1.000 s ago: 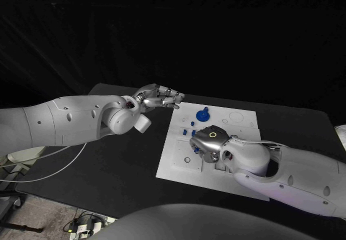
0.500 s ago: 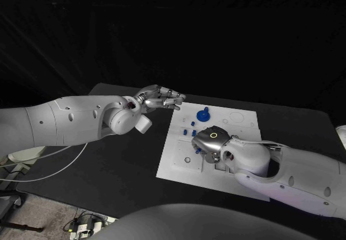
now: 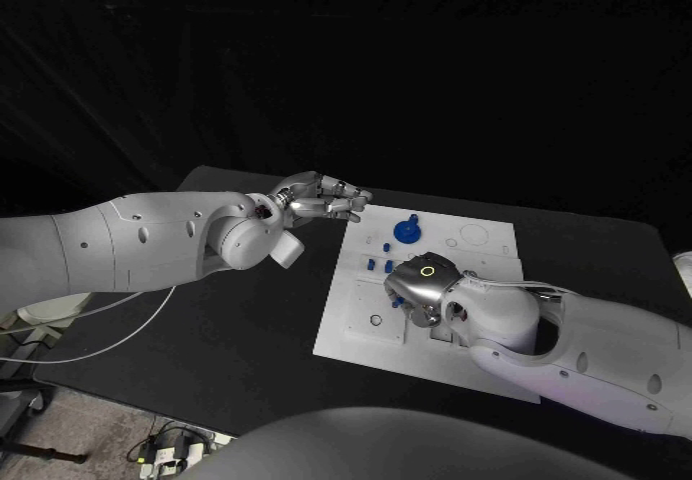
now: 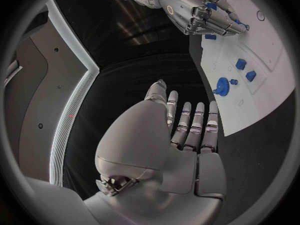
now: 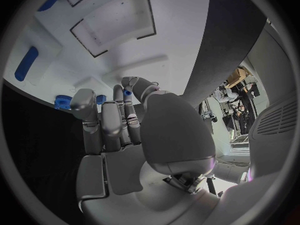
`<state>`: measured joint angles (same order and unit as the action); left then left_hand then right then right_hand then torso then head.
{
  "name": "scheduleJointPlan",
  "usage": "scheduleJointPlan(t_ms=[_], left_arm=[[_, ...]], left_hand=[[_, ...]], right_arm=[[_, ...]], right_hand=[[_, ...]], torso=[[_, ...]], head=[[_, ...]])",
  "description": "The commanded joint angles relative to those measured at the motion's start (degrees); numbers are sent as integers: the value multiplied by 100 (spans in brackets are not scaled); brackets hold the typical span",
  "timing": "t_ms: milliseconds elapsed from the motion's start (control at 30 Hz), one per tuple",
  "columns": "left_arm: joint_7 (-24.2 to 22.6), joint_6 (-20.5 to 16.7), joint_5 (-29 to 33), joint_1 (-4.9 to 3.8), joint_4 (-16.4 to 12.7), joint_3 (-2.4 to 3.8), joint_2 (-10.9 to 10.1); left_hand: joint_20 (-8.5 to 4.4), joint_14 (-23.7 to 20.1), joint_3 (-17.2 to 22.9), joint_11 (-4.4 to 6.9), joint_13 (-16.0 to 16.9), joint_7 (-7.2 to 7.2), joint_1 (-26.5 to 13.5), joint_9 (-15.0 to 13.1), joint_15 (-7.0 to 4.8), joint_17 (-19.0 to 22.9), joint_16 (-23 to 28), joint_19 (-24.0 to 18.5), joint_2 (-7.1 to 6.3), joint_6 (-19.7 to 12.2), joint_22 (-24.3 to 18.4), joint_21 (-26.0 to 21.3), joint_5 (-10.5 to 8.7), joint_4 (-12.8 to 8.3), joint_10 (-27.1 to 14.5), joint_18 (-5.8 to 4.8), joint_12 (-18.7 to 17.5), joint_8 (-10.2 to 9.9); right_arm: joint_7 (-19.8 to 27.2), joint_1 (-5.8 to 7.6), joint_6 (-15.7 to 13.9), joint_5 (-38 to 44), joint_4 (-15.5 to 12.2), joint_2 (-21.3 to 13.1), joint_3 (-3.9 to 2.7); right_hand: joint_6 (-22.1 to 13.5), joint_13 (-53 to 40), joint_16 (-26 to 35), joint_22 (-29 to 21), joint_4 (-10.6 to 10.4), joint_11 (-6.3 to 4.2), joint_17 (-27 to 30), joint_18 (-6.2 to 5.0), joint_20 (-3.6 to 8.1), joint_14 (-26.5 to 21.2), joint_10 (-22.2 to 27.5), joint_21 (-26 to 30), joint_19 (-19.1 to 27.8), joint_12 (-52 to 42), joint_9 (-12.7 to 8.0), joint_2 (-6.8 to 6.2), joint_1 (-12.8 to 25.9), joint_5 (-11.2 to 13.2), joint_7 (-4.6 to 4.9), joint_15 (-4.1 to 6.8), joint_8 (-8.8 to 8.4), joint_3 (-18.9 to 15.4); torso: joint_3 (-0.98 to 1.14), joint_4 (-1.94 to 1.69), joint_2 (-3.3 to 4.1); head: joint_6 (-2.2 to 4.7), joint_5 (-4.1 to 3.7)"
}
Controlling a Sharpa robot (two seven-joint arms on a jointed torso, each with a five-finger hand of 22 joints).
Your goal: Assemble the parts on the task board
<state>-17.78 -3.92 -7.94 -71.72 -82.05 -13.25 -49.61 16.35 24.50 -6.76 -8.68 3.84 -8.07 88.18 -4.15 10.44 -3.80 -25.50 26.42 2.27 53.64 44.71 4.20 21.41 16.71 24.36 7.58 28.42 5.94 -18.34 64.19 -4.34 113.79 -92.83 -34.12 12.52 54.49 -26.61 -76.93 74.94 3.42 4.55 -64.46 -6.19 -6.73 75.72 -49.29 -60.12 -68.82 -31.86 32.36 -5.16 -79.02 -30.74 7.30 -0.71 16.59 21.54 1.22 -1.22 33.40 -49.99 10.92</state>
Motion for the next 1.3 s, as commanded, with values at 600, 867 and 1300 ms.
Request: scheduleJointPlan(t_ms=[600, 867, 1300], left_arm=[[34, 143, -23, 1, -6, 4, 6], [62, 159, -34, 1, -3, 4, 3], [102, 193, -53, 1, 2, 4, 9]], left_hand=[[22, -43, -31, -18, -8, -37, 40, 8, -2, 9, -39, -12, 18, -7, -10, -1, 20, 6, -47, 63, 31, 27], [21, -46, -32, -22, -8, -38, 43, 8, 0, 9, -40, -12, 19, -7, -11, 0, 21, 5, -48, 64, 32, 28], [21, -51, -35, -29, -8, -41, 50, 7, 4, 8, -42, -11, 21, -6, -13, 1, 22, 2, -52, 66, 35, 28]], right_arm=[[58, -14, 115, 69, 44, 26, 1], [106, -15, 89, 29, 33, 34, 1], [124, -19, 145, -47, 35, 48, 2]], right_hand=[[-152, 54, 39, 580, 48, 20, 45, -83, -21, -59, -34, 37, 68, 106, -43, -13, 117, 119, 3, -20, -201, 81], [-187, 60, 36, 581, 49, 21, 51, -81, -23, -60, -31, 31, 63, 121, -59, -18, 135, 168, -10, -19, -249, 89], [-220, 73, 43, 576, 59, 26, 78, -85, -24, -74, -2, 47, 73, 156, -76, -27, 150, 250, -34, -21, -308, 103]], torso=[[2, 1, -1], [4, 1, -1], [2, 1, 1]], head=[[-1, 10], [-1, 17], [-1, 23]])
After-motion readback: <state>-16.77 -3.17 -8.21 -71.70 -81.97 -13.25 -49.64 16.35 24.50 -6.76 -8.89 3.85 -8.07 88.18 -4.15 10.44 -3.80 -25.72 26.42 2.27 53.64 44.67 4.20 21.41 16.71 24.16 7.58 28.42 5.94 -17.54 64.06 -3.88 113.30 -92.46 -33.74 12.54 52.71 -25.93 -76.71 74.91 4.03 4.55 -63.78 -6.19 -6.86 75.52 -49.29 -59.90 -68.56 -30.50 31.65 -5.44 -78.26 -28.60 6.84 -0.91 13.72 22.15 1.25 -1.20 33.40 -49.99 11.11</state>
